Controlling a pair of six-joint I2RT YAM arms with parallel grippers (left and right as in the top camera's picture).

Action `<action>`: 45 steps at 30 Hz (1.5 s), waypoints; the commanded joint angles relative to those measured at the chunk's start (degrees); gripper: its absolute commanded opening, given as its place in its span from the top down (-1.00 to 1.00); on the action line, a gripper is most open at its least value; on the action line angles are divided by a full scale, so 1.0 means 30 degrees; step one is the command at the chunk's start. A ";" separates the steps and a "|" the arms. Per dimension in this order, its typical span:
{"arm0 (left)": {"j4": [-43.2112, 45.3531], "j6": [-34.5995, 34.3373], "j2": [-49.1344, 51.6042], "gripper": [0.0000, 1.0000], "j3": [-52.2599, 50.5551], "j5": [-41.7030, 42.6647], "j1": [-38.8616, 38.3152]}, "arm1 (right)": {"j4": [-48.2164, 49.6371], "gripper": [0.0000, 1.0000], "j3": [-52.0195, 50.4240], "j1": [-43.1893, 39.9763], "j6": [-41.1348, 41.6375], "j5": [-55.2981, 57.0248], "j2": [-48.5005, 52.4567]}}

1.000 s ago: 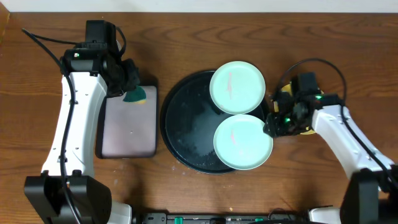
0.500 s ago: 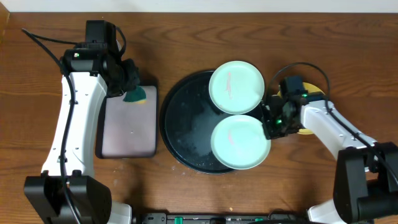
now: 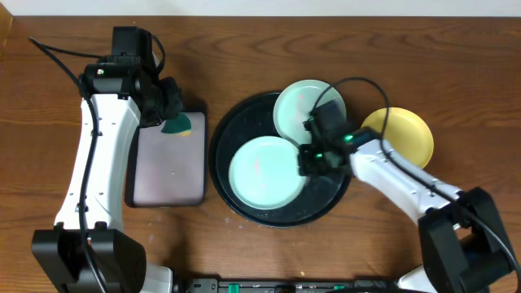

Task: Clean dirty plates on tray and stack at the side
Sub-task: 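Grip the lower pale green plate rim with the right gripper, then scrub the pale green plate with the sponge in the left gripper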

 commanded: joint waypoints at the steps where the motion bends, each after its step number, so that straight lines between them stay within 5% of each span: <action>1: 0.0022 0.0328 0.0131 0.85 -0.0248 -0.0226 -0.0058 | 0.0750 0.98 0.0335 0.1501 0.4539 0.2630 0.0648; 15: -0.0714 0.0306 0.0124 0.85 -0.1821 0.1668 -0.1719 | 0.1880 0.98 0.0342 0.2069 0.5843 0.2892 0.2368; 25: 0.4073 -0.1486 0.0131 0.85 -0.7774 0.1843 -0.6069 | 0.1923 0.98 0.0342 0.2069 0.5472 0.2477 0.2368; 36: 0.9952 -0.2047 0.0211 0.85 -1.1912 0.1770 -0.6499 | 0.1931 0.98 0.0342 0.2069 0.5472 0.2390 0.2368; 45: 1.0426 -0.2331 0.0823 0.85 -1.2065 0.1974 -0.6652 | 0.1960 0.98 0.0342 0.2069 0.5479 0.2331 0.2368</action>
